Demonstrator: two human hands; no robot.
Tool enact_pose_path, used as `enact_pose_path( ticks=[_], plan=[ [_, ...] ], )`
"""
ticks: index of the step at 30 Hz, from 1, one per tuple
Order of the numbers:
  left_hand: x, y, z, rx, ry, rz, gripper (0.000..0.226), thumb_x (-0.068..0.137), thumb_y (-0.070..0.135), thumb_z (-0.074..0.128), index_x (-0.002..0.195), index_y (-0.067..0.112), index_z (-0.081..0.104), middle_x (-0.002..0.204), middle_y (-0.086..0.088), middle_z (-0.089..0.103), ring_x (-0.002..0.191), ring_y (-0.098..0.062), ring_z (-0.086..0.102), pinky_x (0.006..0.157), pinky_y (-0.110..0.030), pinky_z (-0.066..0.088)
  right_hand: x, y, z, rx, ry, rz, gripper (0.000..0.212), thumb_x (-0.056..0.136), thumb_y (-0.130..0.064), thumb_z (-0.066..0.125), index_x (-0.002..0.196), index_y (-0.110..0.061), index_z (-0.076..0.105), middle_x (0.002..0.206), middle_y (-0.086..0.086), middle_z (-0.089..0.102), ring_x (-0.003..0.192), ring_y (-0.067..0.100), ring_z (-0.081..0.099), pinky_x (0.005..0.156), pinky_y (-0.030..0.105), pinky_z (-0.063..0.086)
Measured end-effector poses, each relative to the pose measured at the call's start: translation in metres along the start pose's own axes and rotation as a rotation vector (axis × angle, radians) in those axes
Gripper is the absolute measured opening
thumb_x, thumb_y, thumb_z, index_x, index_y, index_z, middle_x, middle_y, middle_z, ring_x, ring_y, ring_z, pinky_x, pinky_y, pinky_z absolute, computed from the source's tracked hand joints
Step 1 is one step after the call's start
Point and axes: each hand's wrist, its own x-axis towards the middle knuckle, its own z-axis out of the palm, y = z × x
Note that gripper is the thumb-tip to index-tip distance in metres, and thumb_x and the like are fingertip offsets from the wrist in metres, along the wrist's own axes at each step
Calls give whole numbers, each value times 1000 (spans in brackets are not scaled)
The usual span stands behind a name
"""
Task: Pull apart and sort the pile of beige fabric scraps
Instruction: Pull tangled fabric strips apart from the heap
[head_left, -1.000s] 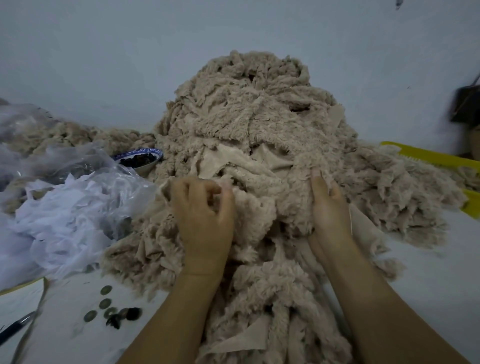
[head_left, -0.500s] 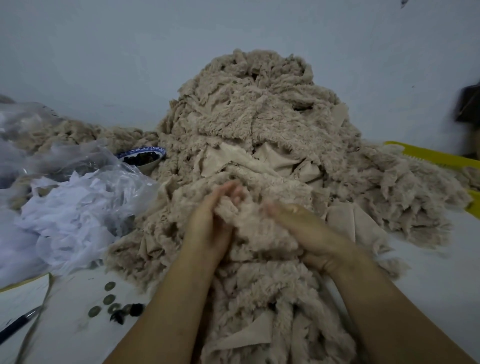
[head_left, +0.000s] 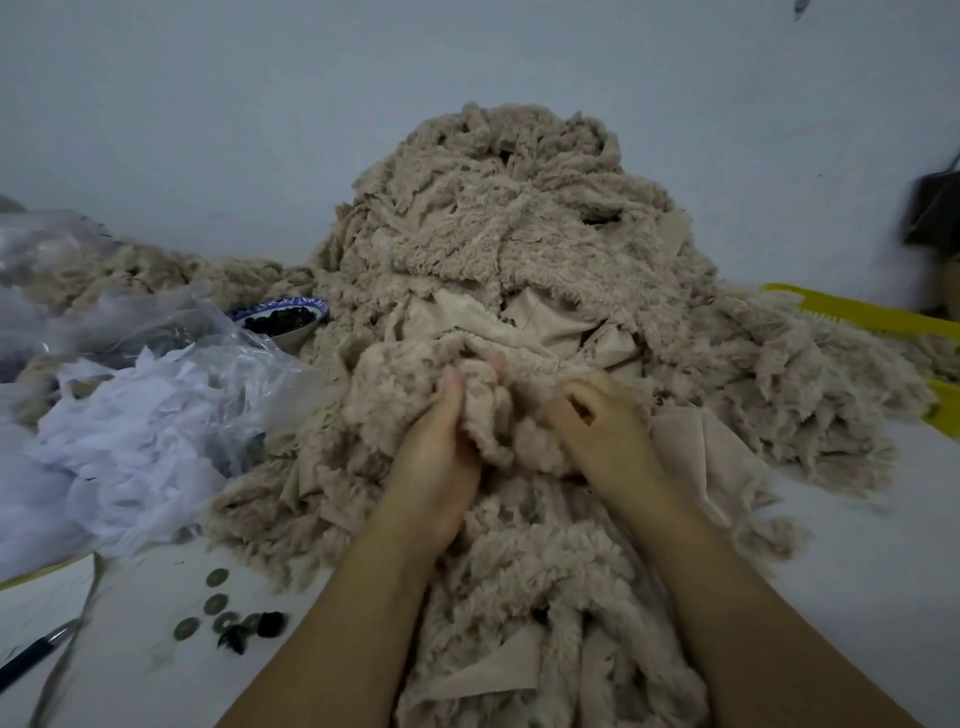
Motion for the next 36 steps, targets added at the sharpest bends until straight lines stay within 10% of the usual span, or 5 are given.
enact_pose_path(
  ticks=[5,11,17,26,36],
  plan=[
    [-7,-12,13,186,19,-27,37,93,56,49,112,36,74,118,19,71,116,4,62,86,-15,52,-10,-16,18,120,-231,-42,39,89,-67,42,67,-35,47,61,-25,50,58,-4,47,56,13,36],
    [7,0,2,-185,228,-77,34,102,33,51,131,19,64,109,-7,75,98,-20,73,77,-33,58,-15,-20,25,282,-249,-92,46,98,-28,57,58,-25,35,52,-16,32,49,3,30,46,19,28],
    [16,16,-22,-531,524,-53,29,104,20,51,123,2,62,118,-11,68,108,-22,66,79,-33,57,-8,-12,1,531,135,113,38,92,-15,59,61,-8,38,63,8,36,61,19,33,59,33,30],
    [7,7,-8,-483,344,-95,16,100,11,53,96,3,67,79,-10,76,68,-17,76,53,-27,59,-1,-1,6,139,-3,80,36,97,-18,46,66,-26,31,59,-12,32,52,5,28,47,22,25],
    [-4,-7,10,7,21,-98,40,101,29,52,125,-1,64,124,-18,69,117,-28,66,98,-39,54,-3,-4,16,89,-69,54,35,93,-64,44,91,-30,51,84,-11,58,68,-5,52,60,10,38]
  ],
)
